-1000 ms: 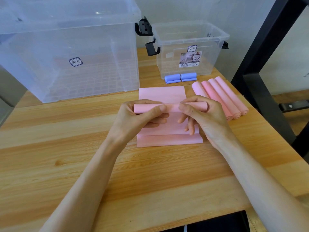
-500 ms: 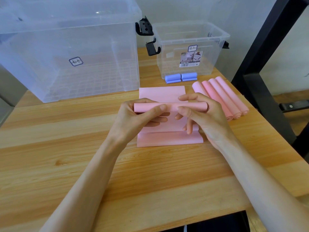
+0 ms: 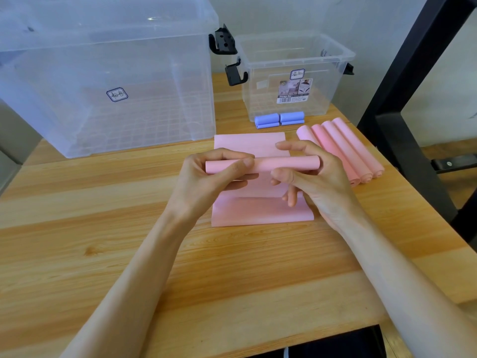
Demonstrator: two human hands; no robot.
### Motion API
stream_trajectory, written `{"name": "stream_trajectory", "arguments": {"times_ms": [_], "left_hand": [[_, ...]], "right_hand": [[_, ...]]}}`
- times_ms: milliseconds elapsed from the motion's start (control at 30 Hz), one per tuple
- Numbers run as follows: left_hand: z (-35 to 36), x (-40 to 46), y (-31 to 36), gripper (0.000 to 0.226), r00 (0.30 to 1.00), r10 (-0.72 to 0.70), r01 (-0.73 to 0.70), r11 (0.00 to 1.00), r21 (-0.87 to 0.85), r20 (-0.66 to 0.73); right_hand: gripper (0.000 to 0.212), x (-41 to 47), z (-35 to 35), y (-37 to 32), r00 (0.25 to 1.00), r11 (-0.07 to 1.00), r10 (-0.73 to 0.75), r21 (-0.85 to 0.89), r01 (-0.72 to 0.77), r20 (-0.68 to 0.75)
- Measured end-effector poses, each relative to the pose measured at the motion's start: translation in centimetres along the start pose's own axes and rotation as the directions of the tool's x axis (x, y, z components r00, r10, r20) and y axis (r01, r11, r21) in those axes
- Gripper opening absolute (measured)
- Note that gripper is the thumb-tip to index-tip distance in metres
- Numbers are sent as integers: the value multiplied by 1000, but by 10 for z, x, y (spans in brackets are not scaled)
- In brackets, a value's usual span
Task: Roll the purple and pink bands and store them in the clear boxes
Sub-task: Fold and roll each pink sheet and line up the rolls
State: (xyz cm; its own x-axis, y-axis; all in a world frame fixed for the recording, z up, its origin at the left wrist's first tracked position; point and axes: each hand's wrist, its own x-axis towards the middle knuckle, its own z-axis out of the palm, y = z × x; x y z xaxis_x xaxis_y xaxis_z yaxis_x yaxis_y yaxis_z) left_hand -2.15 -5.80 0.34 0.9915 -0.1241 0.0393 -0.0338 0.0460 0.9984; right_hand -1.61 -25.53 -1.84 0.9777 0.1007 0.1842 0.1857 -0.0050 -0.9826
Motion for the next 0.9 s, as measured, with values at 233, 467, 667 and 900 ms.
{"name": "stream_trajectory", "arguments": {"times_ms": [233, 467, 667, 900], "left_hand": [[0, -1, 1, 25, 1000, -14, 15, 999, -36, 18], [-2, -2, 1, 24, 998, 24, -24, 1000, -5, 52], [1, -1, 0, 21, 1000, -11, 11, 1000, 28, 14], [1, -1, 2, 30, 998, -44, 44, 999, 4, 35]], "right_hand": [[29, 0, 1, 0, 1000, 999, -27, 40, 27, -11], [29, 0, 1, -1, 1000, 998, -4, 64, 5, -17], [52, 1, 0, 0, 1000, 999, -2, 52, 1, 20], [36, 0, 0, 0, 1000, 999, -26, 41, 26, 1]]}}
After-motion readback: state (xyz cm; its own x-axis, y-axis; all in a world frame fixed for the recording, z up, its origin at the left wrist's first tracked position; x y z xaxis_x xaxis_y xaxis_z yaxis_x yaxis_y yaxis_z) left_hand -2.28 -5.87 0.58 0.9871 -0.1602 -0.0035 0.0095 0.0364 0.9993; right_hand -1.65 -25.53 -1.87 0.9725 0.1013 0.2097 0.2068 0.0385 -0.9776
